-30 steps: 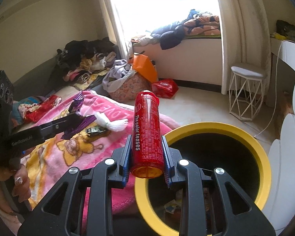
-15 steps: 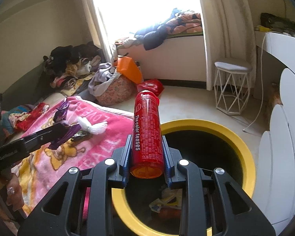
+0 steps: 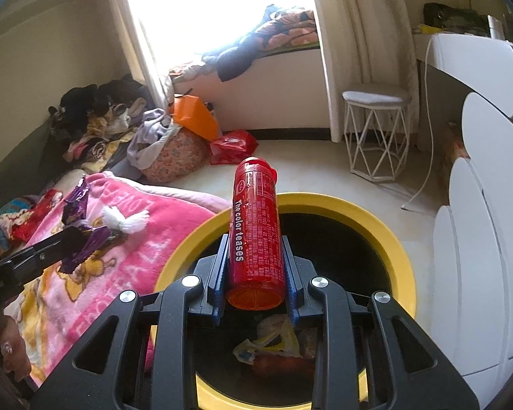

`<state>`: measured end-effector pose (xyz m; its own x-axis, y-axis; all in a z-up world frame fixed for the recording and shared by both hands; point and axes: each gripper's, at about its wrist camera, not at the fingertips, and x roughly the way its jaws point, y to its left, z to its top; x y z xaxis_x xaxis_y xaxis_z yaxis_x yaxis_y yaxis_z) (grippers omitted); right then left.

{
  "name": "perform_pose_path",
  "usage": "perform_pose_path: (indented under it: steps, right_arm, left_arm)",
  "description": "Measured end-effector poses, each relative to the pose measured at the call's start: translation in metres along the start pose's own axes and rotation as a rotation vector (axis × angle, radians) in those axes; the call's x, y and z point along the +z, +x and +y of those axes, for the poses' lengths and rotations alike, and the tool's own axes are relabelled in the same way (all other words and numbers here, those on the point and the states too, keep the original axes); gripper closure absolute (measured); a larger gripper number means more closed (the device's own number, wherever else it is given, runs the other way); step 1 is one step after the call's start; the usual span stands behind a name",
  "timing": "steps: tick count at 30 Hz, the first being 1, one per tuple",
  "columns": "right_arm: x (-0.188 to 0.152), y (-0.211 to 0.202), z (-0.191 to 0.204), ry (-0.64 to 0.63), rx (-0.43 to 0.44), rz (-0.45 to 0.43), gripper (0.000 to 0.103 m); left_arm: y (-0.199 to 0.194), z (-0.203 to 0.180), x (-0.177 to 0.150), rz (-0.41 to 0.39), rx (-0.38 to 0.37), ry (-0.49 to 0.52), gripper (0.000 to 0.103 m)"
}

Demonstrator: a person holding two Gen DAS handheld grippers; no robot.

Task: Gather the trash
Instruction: 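Carry the purple wrapper and red container in both tools over the yellow bin, then open both tools to drop the wrapper and container into the bin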

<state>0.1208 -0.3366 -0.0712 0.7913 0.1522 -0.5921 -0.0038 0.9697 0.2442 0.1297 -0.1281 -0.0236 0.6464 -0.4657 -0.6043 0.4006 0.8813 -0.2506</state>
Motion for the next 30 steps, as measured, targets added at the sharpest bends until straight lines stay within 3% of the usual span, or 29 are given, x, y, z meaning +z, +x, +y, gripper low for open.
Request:
perform_pose_path:
  steps: [30]
  right_arm:
    - [-0.010, 0.016, -0.043, 0.093, -0.072, 0.070, 0.076]
  left_arm:
    - [0.069, -0.026, -0.010, 0.131, -0.037, 0.049, 0.087]
